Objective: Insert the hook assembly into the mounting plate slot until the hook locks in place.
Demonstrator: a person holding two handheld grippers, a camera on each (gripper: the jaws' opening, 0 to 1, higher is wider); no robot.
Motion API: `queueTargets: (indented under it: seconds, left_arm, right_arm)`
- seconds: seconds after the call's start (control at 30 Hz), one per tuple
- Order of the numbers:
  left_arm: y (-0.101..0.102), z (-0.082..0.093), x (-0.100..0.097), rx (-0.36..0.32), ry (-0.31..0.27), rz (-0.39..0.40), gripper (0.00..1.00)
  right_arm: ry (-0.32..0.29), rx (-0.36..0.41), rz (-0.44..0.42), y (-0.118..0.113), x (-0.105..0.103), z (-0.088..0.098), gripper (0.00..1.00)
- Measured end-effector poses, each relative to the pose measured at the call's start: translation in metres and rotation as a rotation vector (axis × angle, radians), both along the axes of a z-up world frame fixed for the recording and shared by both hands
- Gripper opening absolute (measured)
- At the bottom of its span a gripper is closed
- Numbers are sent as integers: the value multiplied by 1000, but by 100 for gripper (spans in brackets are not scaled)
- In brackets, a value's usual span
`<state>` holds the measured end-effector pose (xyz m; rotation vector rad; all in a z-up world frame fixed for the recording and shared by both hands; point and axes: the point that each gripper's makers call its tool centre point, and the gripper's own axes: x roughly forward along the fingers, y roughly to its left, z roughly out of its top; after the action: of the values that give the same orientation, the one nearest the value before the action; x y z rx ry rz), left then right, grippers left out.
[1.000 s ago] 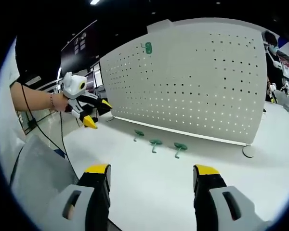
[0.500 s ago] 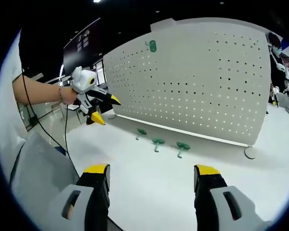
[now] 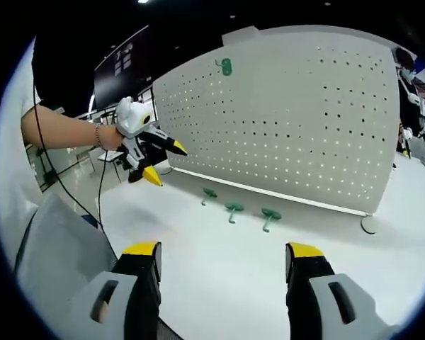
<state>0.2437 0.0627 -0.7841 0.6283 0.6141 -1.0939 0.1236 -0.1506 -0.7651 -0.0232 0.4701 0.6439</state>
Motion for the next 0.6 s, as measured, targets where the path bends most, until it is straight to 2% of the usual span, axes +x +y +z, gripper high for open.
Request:
queueTargets:
  seconds: [0.33, 0.6]
  left_arm:
    - [-7, -5, 4, 23, 18, -54, 79]
    - [-15, -15, 6, 62, 36, -116, 78]
  right_arm:
    - [6, 6, 0, 0, -1, -1, 69]
    - [14, 5, 0, -1, -2, -3, 69]
